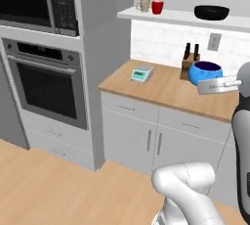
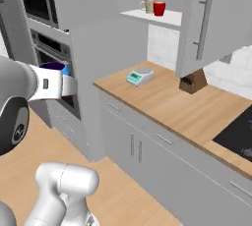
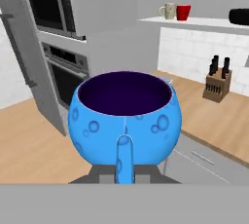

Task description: Gather all objects into one cabinet and sort the glasses and bowls to opposite sides.

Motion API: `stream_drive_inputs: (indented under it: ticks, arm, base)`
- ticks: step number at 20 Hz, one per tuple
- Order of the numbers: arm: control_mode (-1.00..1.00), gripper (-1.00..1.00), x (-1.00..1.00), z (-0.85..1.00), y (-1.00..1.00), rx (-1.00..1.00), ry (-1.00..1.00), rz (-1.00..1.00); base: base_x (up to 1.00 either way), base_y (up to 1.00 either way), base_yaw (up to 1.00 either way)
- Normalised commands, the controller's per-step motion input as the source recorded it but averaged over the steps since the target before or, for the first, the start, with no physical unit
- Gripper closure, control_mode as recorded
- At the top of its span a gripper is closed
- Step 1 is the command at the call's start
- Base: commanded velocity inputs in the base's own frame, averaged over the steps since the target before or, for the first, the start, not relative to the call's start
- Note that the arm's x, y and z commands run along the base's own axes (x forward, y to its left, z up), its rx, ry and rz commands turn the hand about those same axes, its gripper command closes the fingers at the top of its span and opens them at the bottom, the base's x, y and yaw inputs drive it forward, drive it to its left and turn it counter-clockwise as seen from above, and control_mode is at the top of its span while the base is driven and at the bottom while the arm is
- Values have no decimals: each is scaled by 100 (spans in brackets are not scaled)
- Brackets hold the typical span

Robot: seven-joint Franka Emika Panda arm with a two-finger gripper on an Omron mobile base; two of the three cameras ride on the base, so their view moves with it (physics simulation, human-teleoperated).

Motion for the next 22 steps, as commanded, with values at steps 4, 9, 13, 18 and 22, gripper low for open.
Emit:
stream_drive_inputs:
  ticks: [4, 9, 13, 18, 22]
  arm:
    - [100, 100, 0, 0, 0, 0, 0, 0]
    - [100, 100, 0, 0, 0, 0, 0, 0]
    - [100, 100, 0, 0, 0, 0, 0, 0]
    - [100, 100, 0, 0, 0, 0, 0, 0]
    - [100, 100, 0, 0, 0, 0, 0, 0]
  base:
    - [61, 53, -50]
    - [60, 55, -49]
    - [55, 52, -49]
    - [50, 48, -49]
    - [44, 12, -40]
